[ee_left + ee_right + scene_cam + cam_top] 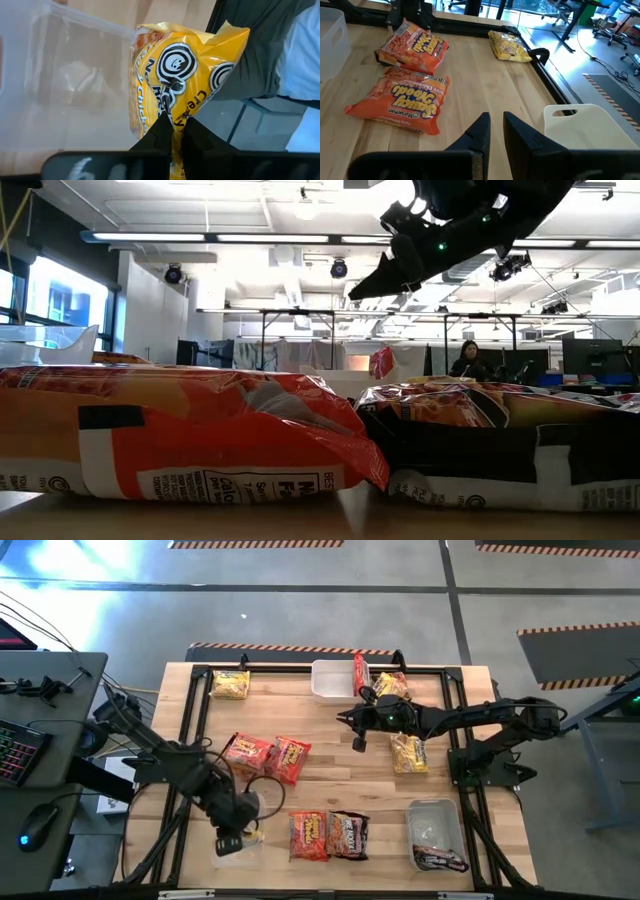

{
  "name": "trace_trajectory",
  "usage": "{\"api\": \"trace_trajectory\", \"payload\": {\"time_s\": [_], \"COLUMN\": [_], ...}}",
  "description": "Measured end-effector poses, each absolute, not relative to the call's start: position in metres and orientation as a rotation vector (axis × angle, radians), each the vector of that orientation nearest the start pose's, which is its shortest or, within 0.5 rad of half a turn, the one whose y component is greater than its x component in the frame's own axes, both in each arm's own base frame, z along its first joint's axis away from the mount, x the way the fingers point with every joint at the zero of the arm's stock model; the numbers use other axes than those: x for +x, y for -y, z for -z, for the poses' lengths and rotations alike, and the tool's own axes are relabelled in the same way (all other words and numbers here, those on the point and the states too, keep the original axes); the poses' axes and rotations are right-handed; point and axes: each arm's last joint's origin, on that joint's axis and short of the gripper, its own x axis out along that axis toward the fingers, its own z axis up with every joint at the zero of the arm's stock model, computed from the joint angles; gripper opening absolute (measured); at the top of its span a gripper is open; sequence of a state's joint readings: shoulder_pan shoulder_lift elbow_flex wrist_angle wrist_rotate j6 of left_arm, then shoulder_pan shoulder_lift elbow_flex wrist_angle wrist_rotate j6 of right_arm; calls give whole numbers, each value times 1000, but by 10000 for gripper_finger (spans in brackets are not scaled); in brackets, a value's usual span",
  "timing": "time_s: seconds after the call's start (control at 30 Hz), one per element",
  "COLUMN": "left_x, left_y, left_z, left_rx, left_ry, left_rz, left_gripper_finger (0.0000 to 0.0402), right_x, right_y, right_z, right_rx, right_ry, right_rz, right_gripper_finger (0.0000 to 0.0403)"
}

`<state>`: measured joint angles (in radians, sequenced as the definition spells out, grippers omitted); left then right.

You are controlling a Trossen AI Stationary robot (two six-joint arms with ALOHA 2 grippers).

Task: Sort Maruchan noodles
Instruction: Put the yellow noodle pack into the transparent bin

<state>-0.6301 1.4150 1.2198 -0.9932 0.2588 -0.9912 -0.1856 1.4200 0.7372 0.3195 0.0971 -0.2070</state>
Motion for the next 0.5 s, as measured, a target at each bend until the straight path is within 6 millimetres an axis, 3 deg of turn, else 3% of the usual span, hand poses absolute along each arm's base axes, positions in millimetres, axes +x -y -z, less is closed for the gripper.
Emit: {"api": "trace_trajectory", "payload": {"time_s": [0.5], "left_x": [223], "left_y": [177], "left_z": [-266], "left_rx": [-488], "left_ry": [-1487], "left_rz": [151], "left_gripper_finger": [1], "right_x": [293], "right_y": [56], "right_z": [-222], "right_rx": [-155], "right_ry": [-385], "right_rz": [200], "right_gripper_finger": [37]}}
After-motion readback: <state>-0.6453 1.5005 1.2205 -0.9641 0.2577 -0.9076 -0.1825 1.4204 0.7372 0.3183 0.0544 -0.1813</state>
